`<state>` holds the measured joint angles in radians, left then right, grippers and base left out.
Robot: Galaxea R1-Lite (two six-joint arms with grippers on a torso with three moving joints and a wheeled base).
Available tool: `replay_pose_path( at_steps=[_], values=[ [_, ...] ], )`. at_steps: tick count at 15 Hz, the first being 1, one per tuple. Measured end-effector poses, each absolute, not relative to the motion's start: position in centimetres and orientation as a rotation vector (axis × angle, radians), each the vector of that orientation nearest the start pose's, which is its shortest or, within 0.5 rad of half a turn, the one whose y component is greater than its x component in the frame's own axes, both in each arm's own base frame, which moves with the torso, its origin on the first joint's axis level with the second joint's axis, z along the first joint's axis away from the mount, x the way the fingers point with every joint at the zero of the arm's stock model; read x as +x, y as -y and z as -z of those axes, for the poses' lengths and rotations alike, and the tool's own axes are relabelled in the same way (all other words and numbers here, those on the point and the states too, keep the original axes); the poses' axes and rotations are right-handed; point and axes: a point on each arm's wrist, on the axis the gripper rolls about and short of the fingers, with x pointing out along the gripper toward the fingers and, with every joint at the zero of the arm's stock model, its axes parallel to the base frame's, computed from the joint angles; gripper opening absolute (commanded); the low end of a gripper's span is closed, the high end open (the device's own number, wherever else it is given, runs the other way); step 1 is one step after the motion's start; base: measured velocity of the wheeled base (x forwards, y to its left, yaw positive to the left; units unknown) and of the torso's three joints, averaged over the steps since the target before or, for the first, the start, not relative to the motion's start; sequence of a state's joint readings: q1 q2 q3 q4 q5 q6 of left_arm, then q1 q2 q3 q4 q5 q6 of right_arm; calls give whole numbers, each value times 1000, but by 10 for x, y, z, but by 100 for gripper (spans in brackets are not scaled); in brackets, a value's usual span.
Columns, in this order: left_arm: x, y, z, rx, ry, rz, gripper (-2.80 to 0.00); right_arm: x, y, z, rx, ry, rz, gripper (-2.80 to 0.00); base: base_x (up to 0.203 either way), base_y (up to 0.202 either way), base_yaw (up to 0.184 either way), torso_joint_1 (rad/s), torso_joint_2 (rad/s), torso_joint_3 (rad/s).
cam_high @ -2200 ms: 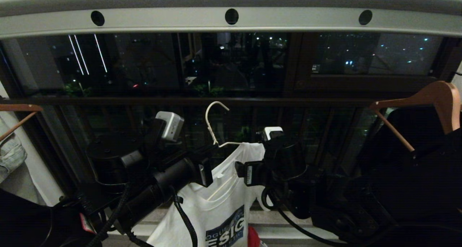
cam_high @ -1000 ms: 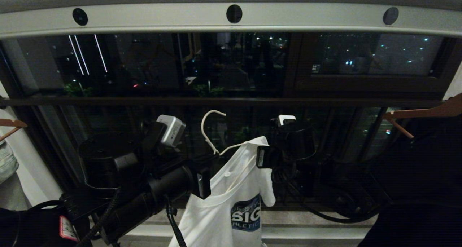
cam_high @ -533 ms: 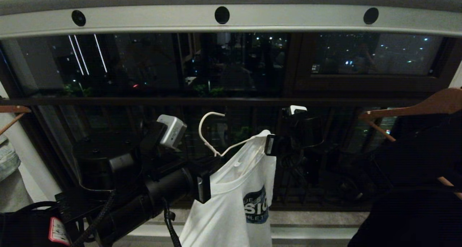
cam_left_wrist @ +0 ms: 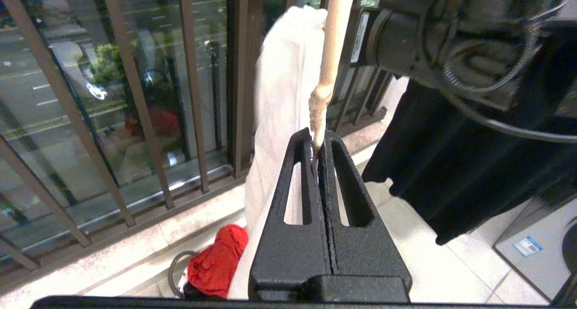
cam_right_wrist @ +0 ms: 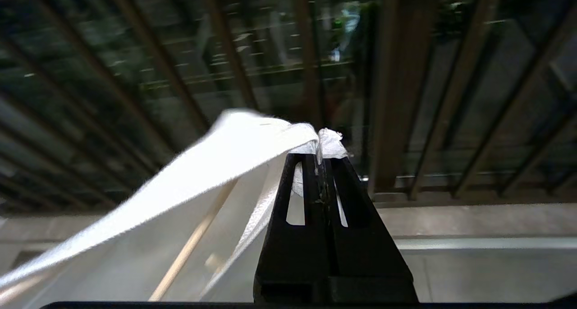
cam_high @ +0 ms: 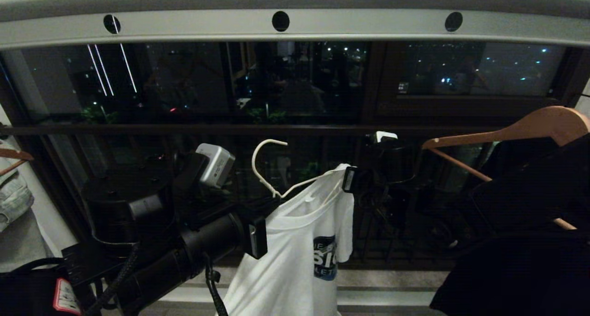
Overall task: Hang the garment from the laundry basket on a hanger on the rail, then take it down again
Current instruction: Take the clothes off the clothes rack, then put clothes in the basket
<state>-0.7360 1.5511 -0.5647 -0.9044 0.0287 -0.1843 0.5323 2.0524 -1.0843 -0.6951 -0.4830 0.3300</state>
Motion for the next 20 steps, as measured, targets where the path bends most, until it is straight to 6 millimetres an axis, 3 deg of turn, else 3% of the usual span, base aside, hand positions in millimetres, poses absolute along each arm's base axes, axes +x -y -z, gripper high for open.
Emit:
replay_pose_path(
  at_steps=[10,16,20],
  values=[
    [182,169,-196,-152,-110,714,-280,359,-183,-136,199,-228,54,-280,0,0,0,0,0,0],
    [185,171,-195,-153,-112,704,-280,329,-218,-119,135,-295,-52,-280,0,0,0,0,0,0],
    [193,174,-197,-162,-91,607,-280,314,-232,-107,83,-334,-108,-280,0,0,0,0,0,0]
  ],
)
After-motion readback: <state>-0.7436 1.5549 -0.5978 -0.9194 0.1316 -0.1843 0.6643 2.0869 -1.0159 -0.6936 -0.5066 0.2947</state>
